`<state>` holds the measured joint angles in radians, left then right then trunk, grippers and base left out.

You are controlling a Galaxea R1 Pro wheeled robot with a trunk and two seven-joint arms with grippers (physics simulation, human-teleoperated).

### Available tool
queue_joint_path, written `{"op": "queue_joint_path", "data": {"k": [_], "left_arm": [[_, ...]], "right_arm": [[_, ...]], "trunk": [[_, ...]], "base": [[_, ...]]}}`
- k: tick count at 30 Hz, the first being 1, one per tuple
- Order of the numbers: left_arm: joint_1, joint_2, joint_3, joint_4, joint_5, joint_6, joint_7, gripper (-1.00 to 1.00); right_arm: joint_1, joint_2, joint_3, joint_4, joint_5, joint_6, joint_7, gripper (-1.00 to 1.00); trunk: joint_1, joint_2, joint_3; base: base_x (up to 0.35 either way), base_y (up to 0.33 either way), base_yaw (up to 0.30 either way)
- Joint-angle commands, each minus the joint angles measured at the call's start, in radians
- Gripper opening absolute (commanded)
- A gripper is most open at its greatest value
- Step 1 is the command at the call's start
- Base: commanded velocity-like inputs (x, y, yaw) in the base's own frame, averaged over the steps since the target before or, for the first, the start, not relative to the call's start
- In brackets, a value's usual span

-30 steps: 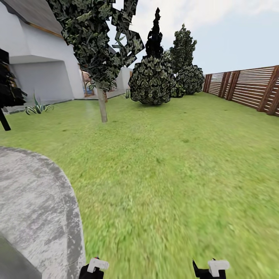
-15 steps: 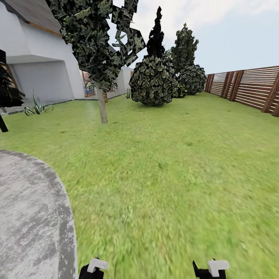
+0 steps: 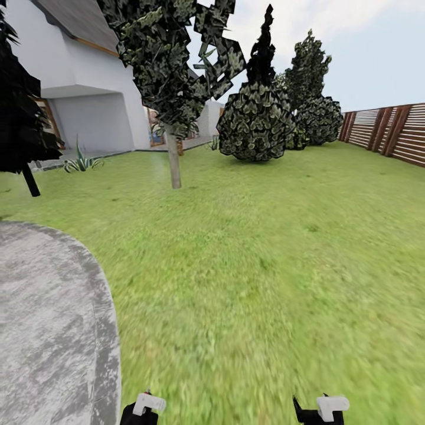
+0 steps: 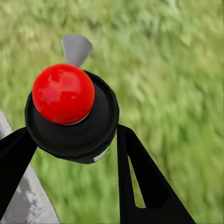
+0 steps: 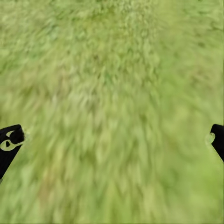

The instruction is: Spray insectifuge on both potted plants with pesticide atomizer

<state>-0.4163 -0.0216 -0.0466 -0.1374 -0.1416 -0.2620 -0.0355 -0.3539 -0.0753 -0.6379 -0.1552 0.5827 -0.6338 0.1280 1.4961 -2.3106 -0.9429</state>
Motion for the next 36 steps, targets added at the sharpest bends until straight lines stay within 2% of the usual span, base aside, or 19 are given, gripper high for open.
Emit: {"op": "queue_joint_path", "data": {"k": [1, 25, 36], "left_arm": [[-0.001, 0.000, -0.004, 0.001, -0.004, -0.003, 0.002, -1.00], [0.000, 0.009, -0.004, 0.001, -0.002, -0.003, 0.002, -1.00], [0.001, 0.009, -0.004, 0.001, -0.002, -0.003, 0.002, -1.00]], "right_arm": [[0.000, 0.000, -0.008, 0.000, -0.001, -0.003, 0.010, 1.00], [0.000, 0.000, -0.009, 0.000, -0.001, -0.004, 0.009, 1.00], [0.000, 0.000, -0.009, 0.000, -0.001, -0.004, 0.009, 1.00]], "trunk": [[0.000, 0.000, -0.001], [0.000, 0.000, -0.001], [0.000, 0.000, -0.001]], "base": [[0.339, -0.081, 0.120], [0.339, -0.053, 0.008], [0.339, 0.000, 0.220]]}}
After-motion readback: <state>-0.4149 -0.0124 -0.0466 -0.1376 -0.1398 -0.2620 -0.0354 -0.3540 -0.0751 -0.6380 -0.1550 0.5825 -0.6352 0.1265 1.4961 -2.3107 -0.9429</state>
